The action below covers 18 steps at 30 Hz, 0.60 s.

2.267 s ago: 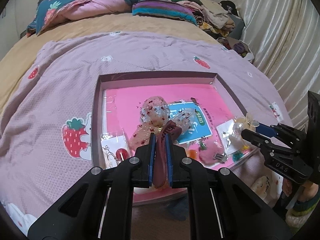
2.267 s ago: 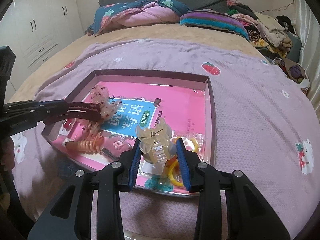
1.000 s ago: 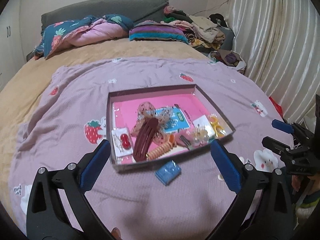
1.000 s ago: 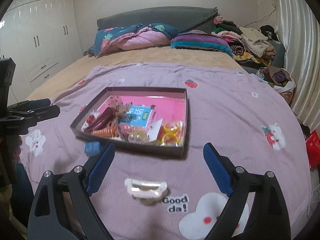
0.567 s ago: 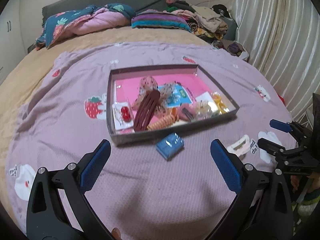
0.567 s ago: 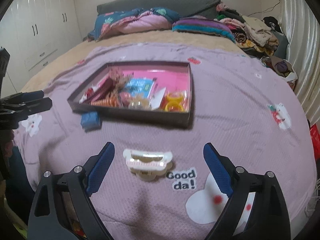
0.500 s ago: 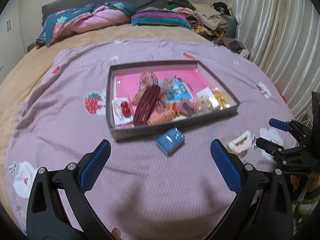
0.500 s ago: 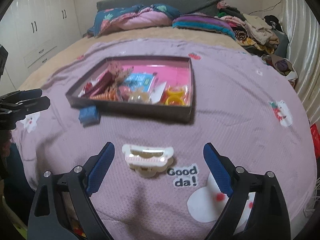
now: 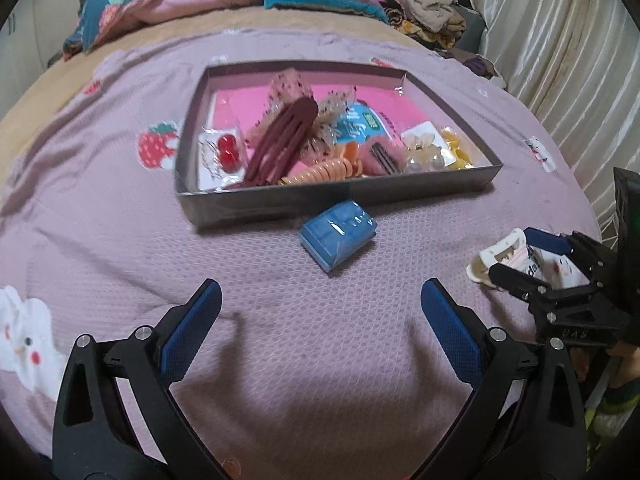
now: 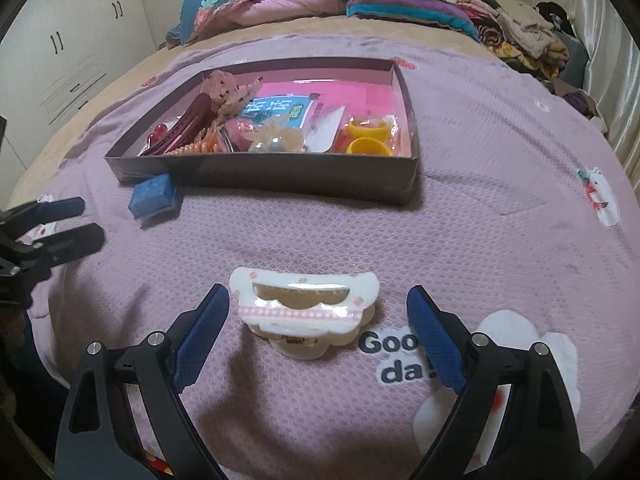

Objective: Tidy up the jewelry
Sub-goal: 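Grasp the blue box with the left tool while the right tool grasps the white claw clip, then carry the blue box with the left tool while the right tool carries the white clip into the tray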

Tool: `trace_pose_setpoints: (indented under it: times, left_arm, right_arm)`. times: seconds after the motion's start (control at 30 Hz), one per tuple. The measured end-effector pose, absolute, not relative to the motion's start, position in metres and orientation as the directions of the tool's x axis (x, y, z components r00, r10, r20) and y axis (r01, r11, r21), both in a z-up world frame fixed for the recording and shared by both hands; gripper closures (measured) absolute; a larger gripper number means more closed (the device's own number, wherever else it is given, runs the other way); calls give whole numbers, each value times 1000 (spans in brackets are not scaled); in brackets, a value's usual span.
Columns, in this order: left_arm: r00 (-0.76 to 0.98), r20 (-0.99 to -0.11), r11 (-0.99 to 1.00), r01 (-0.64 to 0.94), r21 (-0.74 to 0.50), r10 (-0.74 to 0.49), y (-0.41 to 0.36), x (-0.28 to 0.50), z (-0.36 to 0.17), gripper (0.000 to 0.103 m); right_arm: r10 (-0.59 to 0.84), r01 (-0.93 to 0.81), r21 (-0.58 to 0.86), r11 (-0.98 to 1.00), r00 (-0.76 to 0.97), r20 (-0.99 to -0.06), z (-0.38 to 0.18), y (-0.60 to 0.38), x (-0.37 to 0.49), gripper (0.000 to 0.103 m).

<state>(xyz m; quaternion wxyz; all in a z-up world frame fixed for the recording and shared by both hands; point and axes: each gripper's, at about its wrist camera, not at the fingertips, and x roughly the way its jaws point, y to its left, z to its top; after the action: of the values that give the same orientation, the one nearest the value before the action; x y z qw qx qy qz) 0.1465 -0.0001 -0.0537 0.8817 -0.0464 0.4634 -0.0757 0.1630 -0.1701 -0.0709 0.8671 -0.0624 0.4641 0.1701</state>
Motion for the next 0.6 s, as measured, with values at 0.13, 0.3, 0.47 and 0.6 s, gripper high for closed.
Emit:
trace_pose_setpoints:
  times: [0.13,0.3,0.47,0.6]
  left_arm:
    - [541,-819,981,67,-183,-190,-3,161,-65,10]
    - [525,-828,978,46,-202,-195,-9,179,-75,16]
    - [528,-832,983,28,-182,-169,-16,193,-79,36]
    - [533,-832,986,21,-168,-153,-19,196,-77,57]
  right_arm:
    - [276,-378,84,922,489,-828,-74,-169,166,34]
    - [261,-384,51,922,517,-816,-69,-171,161,34]
    - [263,-366,59,929,540,-799,-58,-182,156,34]
    - [277,-370,66,927,555,-784,-48,-185,152,34]
